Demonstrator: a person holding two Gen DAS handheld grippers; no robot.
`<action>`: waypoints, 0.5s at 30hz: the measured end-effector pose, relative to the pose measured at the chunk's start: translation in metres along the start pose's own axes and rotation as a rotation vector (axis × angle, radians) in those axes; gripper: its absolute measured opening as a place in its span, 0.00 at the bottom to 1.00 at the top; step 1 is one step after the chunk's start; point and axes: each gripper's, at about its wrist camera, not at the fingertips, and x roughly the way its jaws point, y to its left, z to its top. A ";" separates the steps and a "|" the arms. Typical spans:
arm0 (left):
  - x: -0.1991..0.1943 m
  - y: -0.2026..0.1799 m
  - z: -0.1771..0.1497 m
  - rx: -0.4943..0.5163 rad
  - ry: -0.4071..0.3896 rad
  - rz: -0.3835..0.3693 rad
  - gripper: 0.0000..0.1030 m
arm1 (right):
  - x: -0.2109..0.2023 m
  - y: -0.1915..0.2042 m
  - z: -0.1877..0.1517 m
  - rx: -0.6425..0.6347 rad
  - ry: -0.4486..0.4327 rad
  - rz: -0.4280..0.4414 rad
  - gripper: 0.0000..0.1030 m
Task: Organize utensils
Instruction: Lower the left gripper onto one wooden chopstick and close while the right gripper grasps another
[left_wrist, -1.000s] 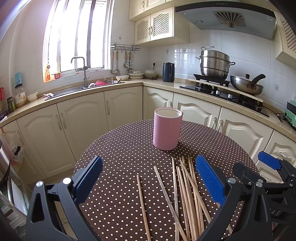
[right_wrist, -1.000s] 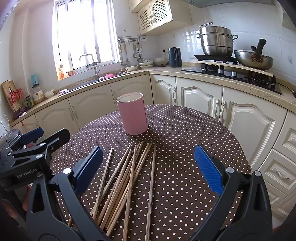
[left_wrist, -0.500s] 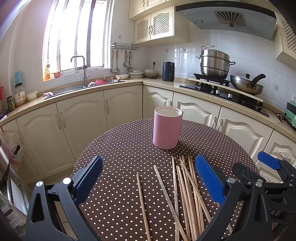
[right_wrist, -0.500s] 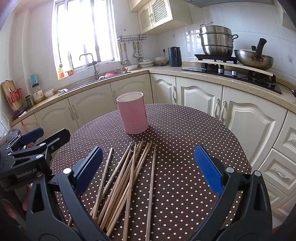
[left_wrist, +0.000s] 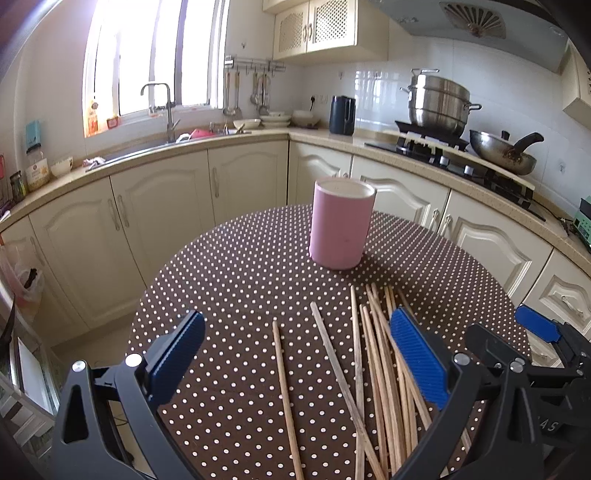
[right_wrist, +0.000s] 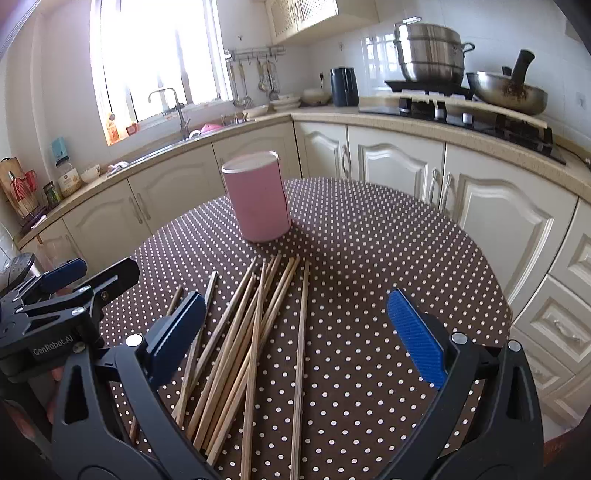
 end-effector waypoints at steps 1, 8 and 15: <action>0.003 0.001 -0.001 -0.003 0.012 0.000 0.95 | 0.002 -0.001 -0.001 0.003 0.009 -0.003 0.94; 0.024 0.005 -0.013 -0.012 0.088 0.013 0.95 | 0.024 -0.002 -0.008 0.010 0.075 -0.057 0.94; 0.046 0.013 -0.023 -0.035 0.182 0.051 0.95 | 0.049 -0.006 -0.015 0.008 0.146 -0.124 0.94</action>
